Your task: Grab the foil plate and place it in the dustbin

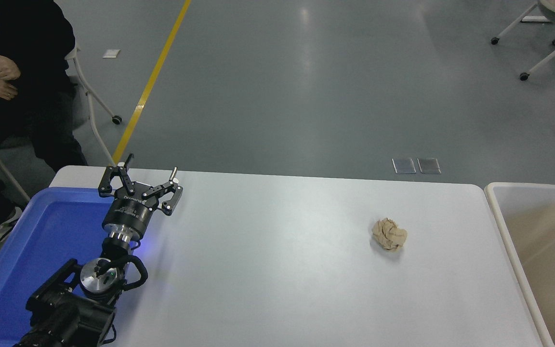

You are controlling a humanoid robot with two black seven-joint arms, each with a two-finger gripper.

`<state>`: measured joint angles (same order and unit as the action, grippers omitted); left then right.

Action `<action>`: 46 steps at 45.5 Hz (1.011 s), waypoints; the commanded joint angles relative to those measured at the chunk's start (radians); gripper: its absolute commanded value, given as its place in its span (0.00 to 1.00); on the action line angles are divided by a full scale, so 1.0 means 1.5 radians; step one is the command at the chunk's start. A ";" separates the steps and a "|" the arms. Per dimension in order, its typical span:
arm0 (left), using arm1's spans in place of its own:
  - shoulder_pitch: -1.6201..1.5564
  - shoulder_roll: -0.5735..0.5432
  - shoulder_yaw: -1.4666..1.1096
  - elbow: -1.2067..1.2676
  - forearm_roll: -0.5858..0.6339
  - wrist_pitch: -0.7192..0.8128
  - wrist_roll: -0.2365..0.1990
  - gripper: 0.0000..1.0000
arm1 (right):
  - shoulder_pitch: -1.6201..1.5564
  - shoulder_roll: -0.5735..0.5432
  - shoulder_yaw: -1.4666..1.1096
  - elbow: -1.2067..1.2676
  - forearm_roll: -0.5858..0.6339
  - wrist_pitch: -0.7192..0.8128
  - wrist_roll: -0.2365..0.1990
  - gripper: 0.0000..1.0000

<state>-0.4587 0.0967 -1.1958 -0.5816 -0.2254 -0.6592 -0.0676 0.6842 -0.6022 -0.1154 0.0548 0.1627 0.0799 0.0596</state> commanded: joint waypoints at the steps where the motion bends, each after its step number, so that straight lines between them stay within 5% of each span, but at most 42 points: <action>1: 0.000 0.000 0.001 0.000 0.000 0.001 0.000 0.99 | -0.073 0.090 0.112 -0.090 0.004 -0.049 -0.005 0.00; 21: 0.000 0.000 -0.001 0.000 0.000 0.000 0.000 0.99 | -0.110 0.141 0.153 -0.090 0.013 -0.066 -0.004 0.00; 22: 0.000 0.000 0.001 0.000 0.000 0.000 0.000 0.99 | -0.110 0.141 0.154 -0.089 0.013 -0.067 -0.004 0.04; 24: 0.000 0.000 0.000 0.000 0.000 0.001 0.000 0.99 | -0.110 0.141 0.154 -0.089 0.014 -0.070 -0.004 0.29; 26: 0.000 0.000 -0.001 0.000 0.000 0.000 0.000 0.99 | -0.110 0.141 0.158 -0.089 0.015 -0.073 -0.003 0.74; 28: 0.000 0.000 -0.001 0.000 0.000 0.000 0.000 0.99 | -0.110 0.141 0.167 -0.089 0.015 -0.073 -0.003 1.00; 46: 0.000 0.000 0.001 0.000 0.000 0.000 0.000 0.99 | -0.077 0.122 0.179 -0.088 0.013 -0.060 -0.004 1.00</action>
<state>-0.4586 0.0966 -1.1958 -0.5817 -0.2255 -0.6592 -0.0671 0.5344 -0.4008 0.1479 -0.0772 0.1836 -0.0171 0.0550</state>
